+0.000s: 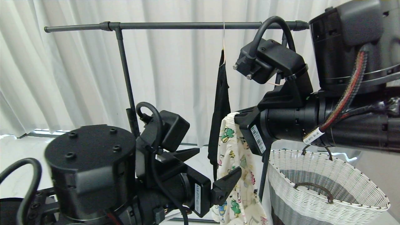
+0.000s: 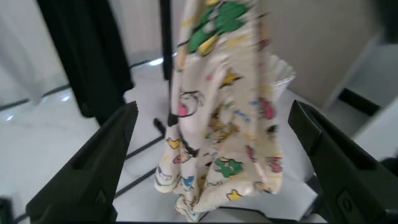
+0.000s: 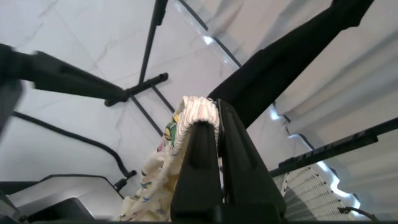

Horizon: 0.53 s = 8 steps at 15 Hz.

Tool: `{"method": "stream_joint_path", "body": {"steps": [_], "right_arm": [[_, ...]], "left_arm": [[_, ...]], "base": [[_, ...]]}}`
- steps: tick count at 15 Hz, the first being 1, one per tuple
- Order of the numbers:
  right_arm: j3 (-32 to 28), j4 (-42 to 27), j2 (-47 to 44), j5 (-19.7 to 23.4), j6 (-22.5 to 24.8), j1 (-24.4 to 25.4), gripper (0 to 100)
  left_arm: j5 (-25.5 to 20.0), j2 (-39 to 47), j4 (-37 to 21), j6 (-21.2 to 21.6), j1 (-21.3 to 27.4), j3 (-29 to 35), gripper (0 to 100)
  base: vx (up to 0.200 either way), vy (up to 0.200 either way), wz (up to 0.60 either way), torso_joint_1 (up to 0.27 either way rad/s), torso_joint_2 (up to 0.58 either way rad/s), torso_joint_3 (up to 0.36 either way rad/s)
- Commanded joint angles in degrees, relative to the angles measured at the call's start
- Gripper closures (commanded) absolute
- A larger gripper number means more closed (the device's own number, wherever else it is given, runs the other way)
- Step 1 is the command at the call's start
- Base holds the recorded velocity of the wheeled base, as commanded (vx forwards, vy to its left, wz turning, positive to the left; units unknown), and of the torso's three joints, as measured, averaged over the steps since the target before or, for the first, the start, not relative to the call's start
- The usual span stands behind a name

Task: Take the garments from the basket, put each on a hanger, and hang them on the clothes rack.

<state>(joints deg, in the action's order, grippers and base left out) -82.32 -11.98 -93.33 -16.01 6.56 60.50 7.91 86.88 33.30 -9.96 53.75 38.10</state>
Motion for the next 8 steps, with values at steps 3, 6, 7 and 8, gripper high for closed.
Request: {"method": "stream_joint_path", "body": {"steps": [3,6,7,8], "right_arm": [[-0.21,-0.06,0.43,0.01,0.03,0.76,100],[-0.29,-0.06,0.43,0.01,0.03,0.93,100],[-0.29,-0.06,0.69,0.01,0.03,0.93,100],[-0.21,-0.06,1.13,0.01,0.03,0.85,100]], "left_arm": [[0.17,6.55,0.09,-0.06,-1.54,0.22,0],[1.4,9.09,0.09,0.12,-2.16,-0.74,0],[4.39,9.53,0.01,0.2,-2.33,-1.88,0],[8.44,9.71,0.01,0.2,-2.42,-3.91,0]], "base": [[0.0,0.0,0.0,0.0,0.0,0.0],[0.0,0.0,0.0,0.0,0.0,0.0],[0.0,0.0,0.0,0.0,0.0,0.0],[0.0,0.0,0.0,0.0,0.0,0.0]]}}
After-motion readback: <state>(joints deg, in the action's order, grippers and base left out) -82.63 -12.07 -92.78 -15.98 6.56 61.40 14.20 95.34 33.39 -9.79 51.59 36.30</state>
